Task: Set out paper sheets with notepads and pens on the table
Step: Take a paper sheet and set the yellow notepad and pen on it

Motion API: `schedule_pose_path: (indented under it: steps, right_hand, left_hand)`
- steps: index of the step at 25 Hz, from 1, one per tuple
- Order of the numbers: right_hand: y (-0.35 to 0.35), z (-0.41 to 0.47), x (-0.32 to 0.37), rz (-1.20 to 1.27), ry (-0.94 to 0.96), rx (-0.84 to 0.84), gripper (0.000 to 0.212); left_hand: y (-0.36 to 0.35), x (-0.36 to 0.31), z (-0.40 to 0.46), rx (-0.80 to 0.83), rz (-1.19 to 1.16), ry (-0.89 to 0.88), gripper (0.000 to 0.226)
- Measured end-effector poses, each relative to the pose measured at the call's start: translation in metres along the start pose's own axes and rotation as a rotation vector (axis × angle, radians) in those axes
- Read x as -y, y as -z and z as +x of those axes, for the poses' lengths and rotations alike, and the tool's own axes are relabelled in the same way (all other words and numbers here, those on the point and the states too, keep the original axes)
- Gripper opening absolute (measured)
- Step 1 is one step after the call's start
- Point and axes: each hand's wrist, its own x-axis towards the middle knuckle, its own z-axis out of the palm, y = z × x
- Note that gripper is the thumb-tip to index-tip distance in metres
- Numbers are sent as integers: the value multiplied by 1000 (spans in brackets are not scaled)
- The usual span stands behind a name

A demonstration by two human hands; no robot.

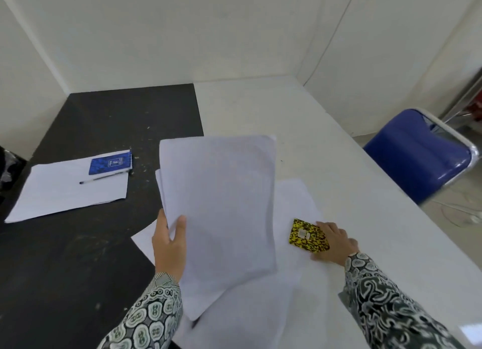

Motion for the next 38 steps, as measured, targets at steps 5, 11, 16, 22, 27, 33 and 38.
schedule_pose_path:
  steps: [5, 11, 16, 22, 27, 33, 38]
  right_hand:
    - [-8, -12, 2, 262, -108, -177, 85]
    - [1, -18, 35, 543, -14, -282, 71]
    - [9, -10, 78, 599, -26, -441, 84]
    - [38, 8, 114, 439, 49, -543, 62]
    - [31, 0, 153, 258, 474, -719, 23]
    - [-64, -11, 123, -14, 743, -406, 48]
    - [-58, -29, 103, 173, 646, -128, 67]
  left_hand:
    - [-2, 13, -29, 6, 63, 104, 15]
    - [22, 12, -11, -34, 199, 177, 32]
    - [59, 22, 5, -35, 369, 361, 38]
    - [76, 34, -3, 42, 406, 518, 33]
    - [81, 35, -3, 38, 392, 507, 38]
    - [94, 36, -3, 3, 364, 501, 40]
    - [97, 38, -6, 15, 349, 482, 40]
